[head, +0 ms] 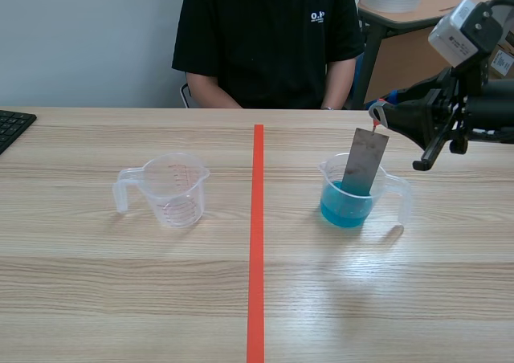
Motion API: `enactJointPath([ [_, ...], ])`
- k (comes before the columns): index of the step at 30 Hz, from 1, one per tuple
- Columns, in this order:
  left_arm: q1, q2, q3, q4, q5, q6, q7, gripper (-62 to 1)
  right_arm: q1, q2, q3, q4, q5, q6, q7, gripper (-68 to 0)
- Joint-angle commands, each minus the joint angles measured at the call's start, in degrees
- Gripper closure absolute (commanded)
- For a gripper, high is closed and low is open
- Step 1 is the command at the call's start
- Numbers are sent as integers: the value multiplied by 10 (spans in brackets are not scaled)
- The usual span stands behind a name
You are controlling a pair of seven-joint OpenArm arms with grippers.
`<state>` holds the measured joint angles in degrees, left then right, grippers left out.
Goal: Do the redox reaction experiment.
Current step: 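Hold the plate still in the solution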
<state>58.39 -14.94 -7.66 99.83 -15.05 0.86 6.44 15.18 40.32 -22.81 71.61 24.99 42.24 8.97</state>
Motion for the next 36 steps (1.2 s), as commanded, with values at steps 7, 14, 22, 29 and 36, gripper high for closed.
enactJointPath([
  [7,0,-2,0,3,-2,-1,-5,-49,-3,5,4,2,-4,5,-4,-17],
  [14,0,-2,0,3,-2,-1,-5,-49,-3,5,4,3,-3,5,-4,-17],
  [22,0,-2,0,3,-2,-1,-5,-49,-3,7,5,10,-3,5,-5,-17],
  [29,0,-2,0,3,-2,-1,-5,-49,-3,23,21,43,20,5,-20,-17],
  [36,0,-2,0,3,-2,-1,-5,-49,-3,46,32,89,63,5,-50,-17],
])
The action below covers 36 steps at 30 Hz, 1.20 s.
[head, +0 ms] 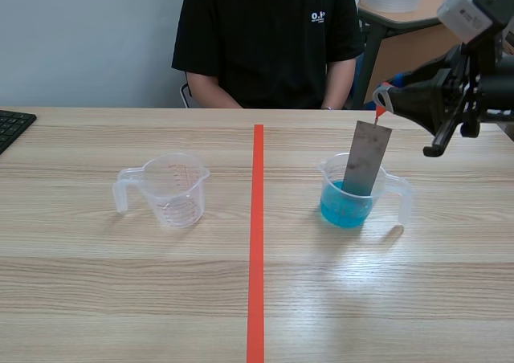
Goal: Do the redox reaction experiment.
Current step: 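Hold the plate still in the solution, then raise the plate and point at it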
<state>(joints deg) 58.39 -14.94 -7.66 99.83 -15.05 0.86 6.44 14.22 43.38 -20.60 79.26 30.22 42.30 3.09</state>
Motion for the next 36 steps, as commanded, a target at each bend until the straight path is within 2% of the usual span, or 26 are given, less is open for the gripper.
enactJointPath([
  [1,0,-2,0,3,-2,-1,-6,-49,7,20,12,20,18,4,6,-17],
  [19,0,-2,0,3,-2,-1,-5,-49,7,97,49,110,141,4,-48,-17],
  [36,0,-2,0,3,-2,-1,-6,-49,7,98,114,165,235,4,-140,-17],
])
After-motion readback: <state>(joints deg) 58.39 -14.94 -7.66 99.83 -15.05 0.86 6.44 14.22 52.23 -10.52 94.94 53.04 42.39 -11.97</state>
